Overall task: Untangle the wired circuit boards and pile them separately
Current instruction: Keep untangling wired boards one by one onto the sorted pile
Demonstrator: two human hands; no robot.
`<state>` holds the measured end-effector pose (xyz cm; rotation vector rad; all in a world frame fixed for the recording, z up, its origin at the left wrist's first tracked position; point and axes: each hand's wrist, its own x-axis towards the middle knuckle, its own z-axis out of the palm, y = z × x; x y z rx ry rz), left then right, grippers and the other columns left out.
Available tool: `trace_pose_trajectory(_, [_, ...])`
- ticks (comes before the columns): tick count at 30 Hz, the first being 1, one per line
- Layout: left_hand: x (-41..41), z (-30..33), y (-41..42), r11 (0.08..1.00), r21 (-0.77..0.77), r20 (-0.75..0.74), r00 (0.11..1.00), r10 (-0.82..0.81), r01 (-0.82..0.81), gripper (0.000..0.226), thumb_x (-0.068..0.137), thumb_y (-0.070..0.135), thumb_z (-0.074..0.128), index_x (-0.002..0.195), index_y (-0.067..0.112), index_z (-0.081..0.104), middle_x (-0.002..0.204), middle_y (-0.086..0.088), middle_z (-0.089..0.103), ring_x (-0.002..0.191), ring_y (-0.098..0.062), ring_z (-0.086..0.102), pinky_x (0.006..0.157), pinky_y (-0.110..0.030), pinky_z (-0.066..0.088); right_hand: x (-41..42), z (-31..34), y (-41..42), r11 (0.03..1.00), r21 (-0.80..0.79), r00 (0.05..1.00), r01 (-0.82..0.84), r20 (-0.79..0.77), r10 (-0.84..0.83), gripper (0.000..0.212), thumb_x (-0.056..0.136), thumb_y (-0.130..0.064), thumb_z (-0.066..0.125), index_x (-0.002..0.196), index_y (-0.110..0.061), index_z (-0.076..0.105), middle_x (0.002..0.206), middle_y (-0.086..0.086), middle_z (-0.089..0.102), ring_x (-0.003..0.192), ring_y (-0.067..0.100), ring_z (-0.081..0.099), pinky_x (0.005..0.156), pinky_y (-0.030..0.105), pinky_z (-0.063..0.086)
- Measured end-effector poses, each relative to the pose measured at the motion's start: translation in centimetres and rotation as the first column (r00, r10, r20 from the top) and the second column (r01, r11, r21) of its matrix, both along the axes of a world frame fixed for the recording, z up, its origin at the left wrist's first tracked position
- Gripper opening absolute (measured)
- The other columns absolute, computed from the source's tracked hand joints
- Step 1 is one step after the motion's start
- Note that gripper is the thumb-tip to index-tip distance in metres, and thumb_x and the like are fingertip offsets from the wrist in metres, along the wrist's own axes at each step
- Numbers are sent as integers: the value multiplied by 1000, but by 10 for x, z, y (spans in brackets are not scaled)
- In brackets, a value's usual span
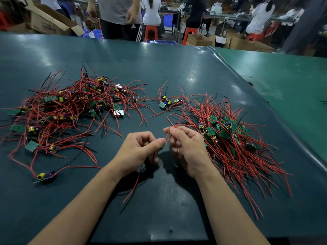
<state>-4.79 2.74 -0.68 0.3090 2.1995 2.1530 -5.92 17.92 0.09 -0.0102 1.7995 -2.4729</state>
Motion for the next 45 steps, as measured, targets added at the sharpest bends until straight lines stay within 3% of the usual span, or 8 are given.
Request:
trace_pose_trajectory(8, [1, 1, -4, 992, 49, 40, 992, -116, 114, 30, 81, 25, 71, 62, 8, 55, 45, -12, 53, 37, -12, 49, 42, -15, 37, -9, -5, 6, 974, -144, 985, 173, 44, -168, 30, 96, -16, 59, 71, -14, 74, 54, -5, 52, 37, 4, 39, 33, 15, 25])
trace_pose_trajectory(10, [2, 0, -6, 990, 32, 40, 990, -138, 137, 30, 83, 22, 75, 60, 12, 58, 45, -11, 55, 37, -13, 47, 43, -16, 37, -8, -10, 8, 955, 128, 957, 269, -150, -249, 20, 96, -13, 59, 81, -15, 73, 55, -8, 54, 41, 8, 45, 39, 18, 33])
trace_pose_trajectory(12, [3, 1, -7, 991, 19, 39, 990, -137, 136, 28, 81, 23, 71, 57, 16, 60, 45, -10, 55, 37, -14, 47, 43, -17, 37, -7, -16, 5, 799, 439, 891, 410, -380, -248, 15, 96, -12, 57, 91, -18, 70, 62, -10, 59, 52, 14, 53, 51, 23, 43])
trace_pose_trajectory(14, [3, 1, -8, 992, 16, 39, 991, -128, 128, 28, 81, 25, 70, 56, 17, 60, 44, -10, 55, 37, -15, 47, 43, -18, 37, -7, -20, 2, 719, 497, 848, 485, -469, -248, 20, 96, -8, 55, 104, -19, 69, 74, -6, 65, 60, 18, 59, 58, 26, 48])
trace_pose_trajectory(22, [2, 3, -10, 991, 3, 59, 990, -131, 131, 29, 79, 32, 73, 56, 18, 60, 45, -9, 55, 38, -16, 46, 43, -20, 34, -10, -11, 12, 920, 47, 908, 390, -184, -376, 15, 100, -8, 52, 101, -17, 64, 69, 6, 72, 36, 10, 47, 34, 17, 33])
trace_pose_trajectory(40, [-1, -2, -13, 986, 92, 102, 984, -146, 137, 23, 83, 33, 74, 70, 15, 64, 56, -13, 63, 43, -17, 54, 44, -19, 43, -8, -7, 18, 862, 34, 834, 505, -275, -478, 12, 101, -16, 52, 102, -25, 59, 66, 10, 68, 35, 12, 52, 33, 20, 38])
trace_pose_trajectory(43, [-4, -3, -9, 976, 216, 113, 992, -56, 30, 28, 84, 34, 69, 85, 7, 63, 63, -11, 64, 43, -18, 57, 44, -21, 45, -9, 0, 17, 946, -105, 946, 305, -83, -314, 28, 95, -34, 58, 116, -15, 55, 72, 10, 71, 36, 13, 51, 33, 20, 40])
trace_pose_trajectory(45, [-5, -4, -7, 968, 252, 114, 993, -10, -19, 26, 86, 31, 65, 88, 5, 62, 63, -10, 63, 41, -16, 54, 40, -20, 43, -4, -2, 7, 996, -27, 996, 81, -20, -82, 43, 84, -44, 64, 107, -7, 62, 64, 7, 68, 36, 12, 49, 33, 18, 37])
